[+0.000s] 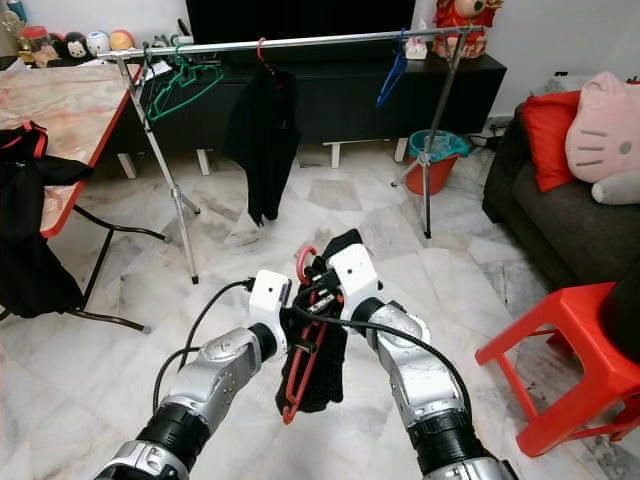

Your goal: Hang hanger

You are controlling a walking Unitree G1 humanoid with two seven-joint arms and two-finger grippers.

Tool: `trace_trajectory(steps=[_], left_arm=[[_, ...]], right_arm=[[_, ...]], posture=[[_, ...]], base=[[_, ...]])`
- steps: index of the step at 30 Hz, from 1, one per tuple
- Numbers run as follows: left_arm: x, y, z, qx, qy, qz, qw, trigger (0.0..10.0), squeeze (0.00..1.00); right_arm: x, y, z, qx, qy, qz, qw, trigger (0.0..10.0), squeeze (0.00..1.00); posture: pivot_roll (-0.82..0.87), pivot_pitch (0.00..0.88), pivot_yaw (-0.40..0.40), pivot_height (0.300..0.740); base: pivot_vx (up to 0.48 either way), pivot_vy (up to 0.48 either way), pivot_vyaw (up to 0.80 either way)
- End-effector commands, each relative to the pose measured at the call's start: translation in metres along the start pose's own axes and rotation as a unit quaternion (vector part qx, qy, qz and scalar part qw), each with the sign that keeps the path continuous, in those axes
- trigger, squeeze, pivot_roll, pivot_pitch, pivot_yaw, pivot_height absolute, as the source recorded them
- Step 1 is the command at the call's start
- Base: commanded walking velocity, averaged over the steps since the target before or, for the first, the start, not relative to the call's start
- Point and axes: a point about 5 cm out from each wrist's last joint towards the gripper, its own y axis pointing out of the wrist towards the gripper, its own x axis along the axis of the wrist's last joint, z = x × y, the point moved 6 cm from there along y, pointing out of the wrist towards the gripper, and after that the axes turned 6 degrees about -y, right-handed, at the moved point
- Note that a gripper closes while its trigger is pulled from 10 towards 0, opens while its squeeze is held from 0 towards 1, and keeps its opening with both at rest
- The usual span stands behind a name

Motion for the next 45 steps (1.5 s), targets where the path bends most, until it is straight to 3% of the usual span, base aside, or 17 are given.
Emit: trace_trajectory(steps=[1,4,8,16,23,34,35,36,37,45], left_arm=[[0.043,-0.001,0.01,0.02,0.004,-0.076,0.997,10.0,0.0],[0.043,-0.002,0.01,0.016,0.008,-0.075,0.997,10.0,0.0],[0.043,-0.002,0.011,0.015,0.01,-0.074,0.997,10.0,0.0],[0.04,0.0,0.005,0.0,0.011,-0.069,0.998,10.0,0.0],[0.037,0.002,-0.008,-0.03,0.008,-0.066,0.997,10.0,0.0],[0.036,0.001,-0.017,-0.058,0.006,-0.067,0.996,10.0,0.0],[0.036,0.001,-0.017,-0.057,0.005,-0.068,0.996,10.0,0.0],[0.036,0.001,-0.017,-0.057,0.004,-0.068,0.996,10.0,0.0],[0.037,0.001,-0.017,-0.056,0.0,-0.071,0.996,10.0,0.0],[0.039,0.001,-0.017,-0.059,-0.009,-0.077,0.995,10.0,0.0]], right_arm=[[-0.013,-0.007,-0.012,-0.03,0.019,0.02,0.999,10.0,0.0],[-0.012,-0.01,-0.028,-0.075,0.039,0.011,0.996,10.0,0.0],[-0.011,-0.012,-0.032,-0.088,0.061,0.002,0.994,10.0,0.0],[-0.011,-0.009,-0.013,-0.048,0.056,0.0,0.997,10.0,0.0],[-0.015,-0.007,0.01,0.025,0.018,0.014,0.999,10.0,0.0],[-0.02,-0.01,0.004,0.031,-0.023,0.031,0.999,10.0,0.0],[-0.019,-0.01,0.0,0.024,-0.028,0.032,0.999,10.0,0.24],[-0.019,-0.01,-0.001,0.021,-0.029,0.033,0.999,10.0,0.71],[-0.018,-0.009,-0.003,0.019,-0.031,0.034,0.999,10.0,1.0],[-0.018,-0.01,-0.004,0.016,-0.045,0.036,0.998,10.0,1.0]], posture=[[-0.1,0.0,-0.019,0.732],[-0.1,0.0,-0.017,0.732],[-0.1,0.0,-0.015,0.732],[-0.1,0.0,-0.015,0.732],[-0.1,0.0,-0.02,0.732],[-0.1,0.0,-0.025,0.732],[-0.1,0.0,-0.025,0.732],[-0.1,0.0,-0.027,0.732],[-0.1,0.0,-0.028,0.732],[-0.1,0.0,-0.028,0.732]], base=[[0.0,0.0,0.0],[0.0,0.0,0.0],[0.0,0.0,0.0],[0.0,0.0,0.0],[0.0,0.0,0.0],[0.0,0.0,0.0],[0.0,0.0,0.0],[0.0,0.0,0.0],[0.0,0.0,0.0],[0.0,0.0,0.0]])
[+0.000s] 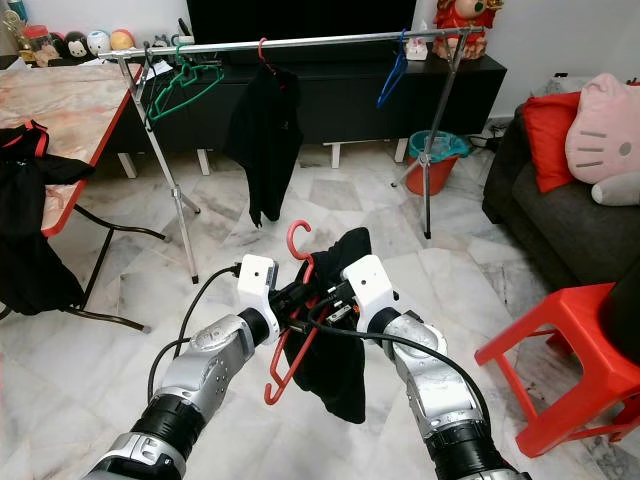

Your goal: Hang hanger

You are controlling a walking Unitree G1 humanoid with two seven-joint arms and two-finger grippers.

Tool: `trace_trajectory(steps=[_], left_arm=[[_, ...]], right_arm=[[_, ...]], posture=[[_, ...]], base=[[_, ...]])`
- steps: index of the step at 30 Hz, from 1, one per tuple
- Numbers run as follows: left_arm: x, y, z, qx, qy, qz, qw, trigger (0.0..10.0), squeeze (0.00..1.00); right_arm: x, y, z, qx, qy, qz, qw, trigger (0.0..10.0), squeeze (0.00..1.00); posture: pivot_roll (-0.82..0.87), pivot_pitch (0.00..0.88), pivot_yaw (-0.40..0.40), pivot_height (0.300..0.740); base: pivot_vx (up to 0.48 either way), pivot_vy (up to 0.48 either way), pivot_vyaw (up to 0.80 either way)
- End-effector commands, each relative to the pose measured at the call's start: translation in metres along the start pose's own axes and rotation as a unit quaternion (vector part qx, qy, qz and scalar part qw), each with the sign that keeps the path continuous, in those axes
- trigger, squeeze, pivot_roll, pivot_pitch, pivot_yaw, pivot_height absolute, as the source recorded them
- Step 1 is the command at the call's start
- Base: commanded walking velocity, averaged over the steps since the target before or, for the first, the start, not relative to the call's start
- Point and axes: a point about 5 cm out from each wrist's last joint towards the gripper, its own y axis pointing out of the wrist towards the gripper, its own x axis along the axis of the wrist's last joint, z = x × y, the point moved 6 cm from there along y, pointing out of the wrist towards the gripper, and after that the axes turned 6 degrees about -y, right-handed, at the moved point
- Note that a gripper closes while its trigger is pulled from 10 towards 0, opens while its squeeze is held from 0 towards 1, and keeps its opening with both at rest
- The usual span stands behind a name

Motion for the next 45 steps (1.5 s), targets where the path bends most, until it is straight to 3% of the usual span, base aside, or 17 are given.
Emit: trace_trajectory(steps=[1,16,28,39,40,41,42,45], left_arm=[[0.023,0.002,-0.011,-0.024,0.003,-0.048,0.999,10.0,0.0],[0.031,0.002,-0.011,-0.024,-0.022,-0.075,0.997,10.0,0.0],[0.04,0.001,-0.007,-0.016,-0.041,-0.101,0.994,10.0,0.0],[0.042,0.0,-0.006,-0.018,-0.045,-0.106,0.993,10.0,0.0],[0.041,0.0,-0.008,-0.027,-0.042,-0.1,0.994,10.0,0.0],[0.04,0.0,-0.009,-0.034,-0.04,-0.096,0.994,10.0,0.0],[0.037,0.0,-0.011,-0.045,-0.033,-0.087,0.995,10.0,0.0],[0.031,-0.001,-0.015,-0.065,-0.018,-0.068,0.995,10.0,0.0]], right_arm=[[0.001,0.002,0.002,0.006,-0.008,0.003,1.0,10.0,1.0],[-0.006,0.0,0.006,0.003,-0.013,0.021,1.0,10.0,1.0],[-0.023,-0.007,0.034,0.048,-0.021,0.054,0.997,10.0,1.0],[-0.029,-0.012,0.041,0.06,-0.035,0.066,0.995,10.0,1.0],[-0.023,-0.013,0.041,0.064,-0.043,0.053,0.996,10.0,0.6],[-0.018,-0.014,0.041,0.067,-0.048,0.044,0.996,10.0,0.6],[-0.012,-0.016,0.04,0.071,-0.058,0.032,0.995,10.0,0.0],[-0.002,-0.019,0.034,0.07,-0.071,0.017,0.995,10.0,0.0]], posture=[[-0.1,0.0,-0.028,0.732],[-0.1,0.0,-0.03,0.732],[-0.11,0.0,-0.034,0.732],[-0.11,0.0,-0.033,0.732],[-0.11,0.0,-0.033,0.732],[-0.11,0.0,-0.033,0.732],[-0.12,0.0,-0.031,0.732],[-0.12,0.0,-0.031,0.732]], base=[[0.0,0.0,0.0],[0.0,0.0,0.0],[0.0,0.0,0.0],[0.0,0.0,0.0],[0.0,0.0,0.0],[0.0,0.0,0.0],[0.0,0.0,0.0],[0.0,0.0,0.0]])
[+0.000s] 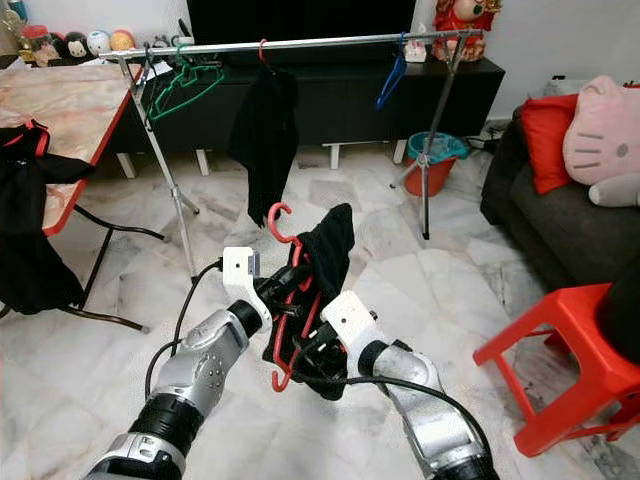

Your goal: Hang hanger

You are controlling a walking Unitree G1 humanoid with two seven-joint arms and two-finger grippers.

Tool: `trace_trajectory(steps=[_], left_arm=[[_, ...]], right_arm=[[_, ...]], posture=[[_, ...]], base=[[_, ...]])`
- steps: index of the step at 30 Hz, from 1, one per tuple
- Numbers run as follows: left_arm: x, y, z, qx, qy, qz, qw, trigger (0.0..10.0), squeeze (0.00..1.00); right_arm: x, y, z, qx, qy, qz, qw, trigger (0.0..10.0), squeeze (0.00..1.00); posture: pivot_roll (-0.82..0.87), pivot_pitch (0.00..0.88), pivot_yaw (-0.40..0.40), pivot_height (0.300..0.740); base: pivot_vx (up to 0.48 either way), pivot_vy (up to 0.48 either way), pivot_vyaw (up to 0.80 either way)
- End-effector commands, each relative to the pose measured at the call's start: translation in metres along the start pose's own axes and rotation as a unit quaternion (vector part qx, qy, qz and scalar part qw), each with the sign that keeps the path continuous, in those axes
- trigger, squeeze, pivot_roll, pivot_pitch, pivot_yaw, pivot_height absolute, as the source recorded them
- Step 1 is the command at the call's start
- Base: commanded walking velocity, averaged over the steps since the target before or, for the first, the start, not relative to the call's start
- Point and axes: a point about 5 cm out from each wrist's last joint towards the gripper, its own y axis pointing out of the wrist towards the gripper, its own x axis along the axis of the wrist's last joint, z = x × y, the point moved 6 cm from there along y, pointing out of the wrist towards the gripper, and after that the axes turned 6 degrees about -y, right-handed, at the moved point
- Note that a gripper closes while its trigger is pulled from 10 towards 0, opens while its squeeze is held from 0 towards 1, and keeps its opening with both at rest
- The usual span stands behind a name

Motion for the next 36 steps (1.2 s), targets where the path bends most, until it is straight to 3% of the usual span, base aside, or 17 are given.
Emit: trace_trajectory(steps=[1,8,17,23,26,29,36], left_arm=[[0.005,0.003,-0.014,-0.042,0.02,0.005,0.999,10.0,0.0],[-0.014,-0.01,-0.012,-0.089,0.068,0.073,0.991,10.0,0.0],[-0.021,-0.033,-0.002,-0.128,0.103,0.122,0.979,10.0,0.0],[-0.016,-0.046,0.004,-0.142,0.097,0.129,0.977,10.0,0.0],[-0.014,-0.057,-0.004,-0.189,0.078,0.14,0.969,10.0,0.0],[-0.014,-0.073,-0.019,-0.255,0.063,0.157,0.952,10.0,0.0],[-0.017,-0.096,-0.03,-0.317,0.068,0.206,0.924,10.0,0.0]], right_arm=[[0.017,-0.005,-0.01,-0.008,-0.013,-0.028,0.999,10.0,0.0],[0.038,-0.027,-0.03,0.01,-0.038,-0.068,0.997,10.0,0.0],[0.039,-0.056,-0.051,0.043,-0.067,-0.071,0.994,10.0,0.0],[0.04,-0.071,-0.047,0.096,-0.058,-0.082,0.99,10.0,0.0],[0.026,-0.079,-0.052,0.115,-0.059,-0.057,0.99,10.0,0.0],[0.011,-0.086,-0.058,0.127,-0.068,-0.027,0.989,10.0,0.0],[0.0,-0.099,-0.072,0.152,-0.064,-0.002,0.986,10.0,0.0]], posture=[[-0.12,0.0,-0.031,0.732],[-0.13,0.0,-0.02,0.732],[-0.13,0.0,-0.018,0.732],[-0.13,0.0,-0.017,0.732],[-0.13,0.0,-0.017,0.732],[-0.13,0.0,-0.02,0.732],[-0.13,0.0,-0.022,0.732]], base=[[0.0,0.0,0.0],[0.0,0.0,0.0],[0.0,0.0,0.0],[0.0,0.0,0.0],[0.0,0.0,0.0],[0.0,0.0,0.0],[0.0,0.0,0.0]])
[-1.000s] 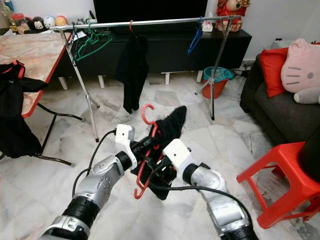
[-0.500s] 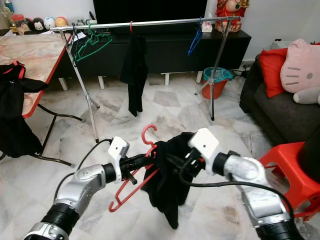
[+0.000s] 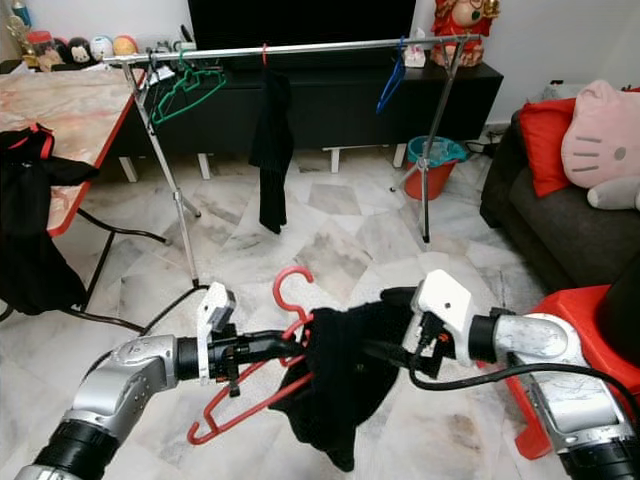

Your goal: Hang hanger

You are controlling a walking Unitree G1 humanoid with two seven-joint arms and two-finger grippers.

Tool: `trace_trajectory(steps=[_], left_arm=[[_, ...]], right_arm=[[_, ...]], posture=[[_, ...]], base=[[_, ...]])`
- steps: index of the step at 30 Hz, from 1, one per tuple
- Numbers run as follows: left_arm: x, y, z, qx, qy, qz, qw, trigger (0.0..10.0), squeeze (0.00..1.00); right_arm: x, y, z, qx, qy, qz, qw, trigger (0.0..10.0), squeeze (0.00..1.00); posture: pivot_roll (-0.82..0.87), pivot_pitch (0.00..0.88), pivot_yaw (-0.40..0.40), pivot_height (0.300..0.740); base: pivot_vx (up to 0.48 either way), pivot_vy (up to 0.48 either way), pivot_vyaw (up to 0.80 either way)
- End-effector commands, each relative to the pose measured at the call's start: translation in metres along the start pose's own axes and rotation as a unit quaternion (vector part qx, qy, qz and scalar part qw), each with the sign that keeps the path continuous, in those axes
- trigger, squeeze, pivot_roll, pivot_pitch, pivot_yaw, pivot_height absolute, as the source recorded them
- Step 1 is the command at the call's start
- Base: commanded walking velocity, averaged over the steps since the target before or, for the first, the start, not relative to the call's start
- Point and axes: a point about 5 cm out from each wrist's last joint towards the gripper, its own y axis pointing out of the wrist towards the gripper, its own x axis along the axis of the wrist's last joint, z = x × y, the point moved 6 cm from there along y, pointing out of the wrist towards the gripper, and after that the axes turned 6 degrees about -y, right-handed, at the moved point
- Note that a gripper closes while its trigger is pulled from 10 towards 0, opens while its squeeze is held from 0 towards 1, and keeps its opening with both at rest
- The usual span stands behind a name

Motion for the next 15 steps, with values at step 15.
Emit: trace_trajectory(steps=[15], left_arm=[[0.007,0.002,-0.036,-0.092,0.007,0.011,0.996,10.0,0.0]], right_arm=[[-0.014,-0.005,-0.002,0.065,0.052,-0.011,0.996,10.0,0.0]], posture=[[-0.11,0.0,-0.032,0.732]], base=[[0.0,0.0,0.0]])
